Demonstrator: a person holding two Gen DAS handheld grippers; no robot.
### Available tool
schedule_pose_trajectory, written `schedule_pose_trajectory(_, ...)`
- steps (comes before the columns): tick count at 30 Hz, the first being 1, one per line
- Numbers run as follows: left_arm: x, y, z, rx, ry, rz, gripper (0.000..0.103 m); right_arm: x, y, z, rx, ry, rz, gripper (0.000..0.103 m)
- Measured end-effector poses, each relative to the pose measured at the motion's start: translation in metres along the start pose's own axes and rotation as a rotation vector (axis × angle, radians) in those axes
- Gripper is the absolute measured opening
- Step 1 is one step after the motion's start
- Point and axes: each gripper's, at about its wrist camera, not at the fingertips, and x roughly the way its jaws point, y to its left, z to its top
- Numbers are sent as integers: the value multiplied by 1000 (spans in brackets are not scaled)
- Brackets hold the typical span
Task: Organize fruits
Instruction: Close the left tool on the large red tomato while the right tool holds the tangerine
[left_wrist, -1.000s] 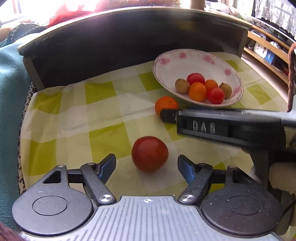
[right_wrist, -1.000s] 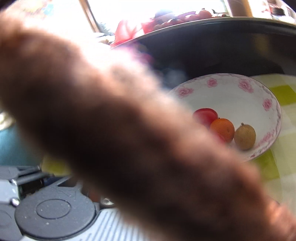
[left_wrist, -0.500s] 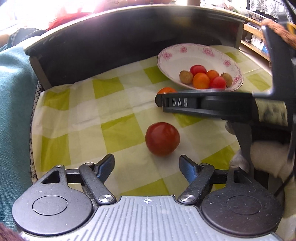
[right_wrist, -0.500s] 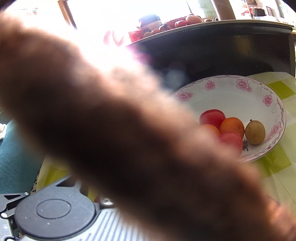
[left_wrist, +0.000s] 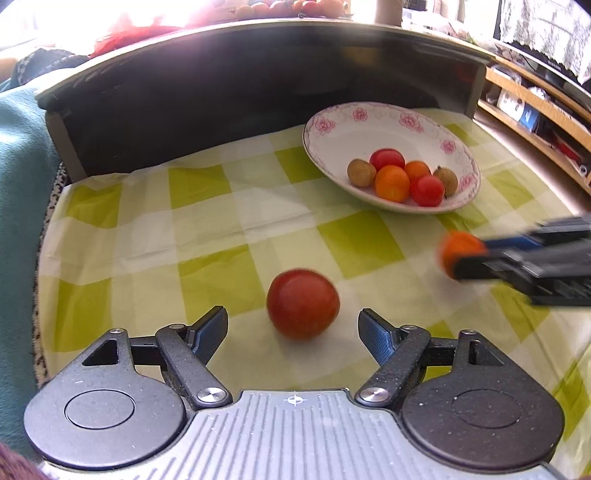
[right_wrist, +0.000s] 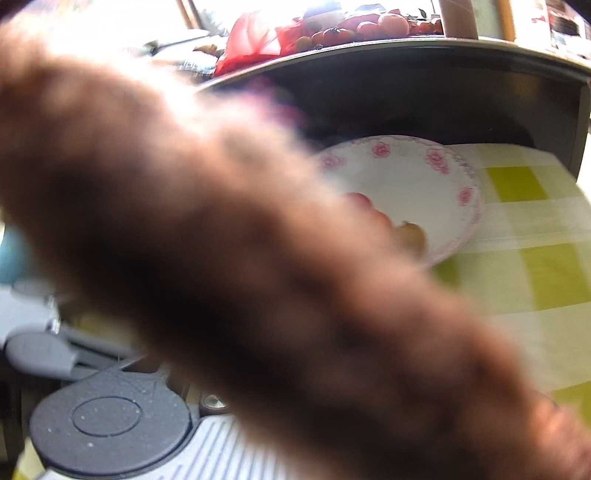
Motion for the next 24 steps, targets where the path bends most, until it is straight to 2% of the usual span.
schedule_pose_trajectory(3, 9, -5, 5, -1, -8, 15, 80, -18, -15, -5, -46, 58, -20, 34)
schedule_pose_trajectory(6, 16, -12, 7, 18, 1, 42, 70, -29, -24, -9, -77, 93, -28, 34)
schedule_pose_trajectory(8, 18, -14, 8, 10, -5, 46, 68, -33, -29, -12, -98, 87, -28, 34)
schedule_pose_trajectory(10, 19, -16, 10, 9, -5, 53, 59, -31, -34, -18, -91, 76, -27, 34)
schedule_pose_trajectory(12, 19, -18, 10, 10, -9, 67, 57, -27, -38, -24, -80, 64, -15, 35)
schedule_pose_trajectory(14, 17, -19, 10, 4, -8, 69, 52, -26, -35, -24, -131, 61, -13, 35)
schedule_pose_trajectory(20, 6, -19, 8, -72, 33, 40, 51, -24, -41, -15, -126, 68, 31, 35)
schedule_pose_trajectory(24, -11, -35, 6, -63, 30, 33, 51, -33, -44, -13, -130, 55, 38, 35)
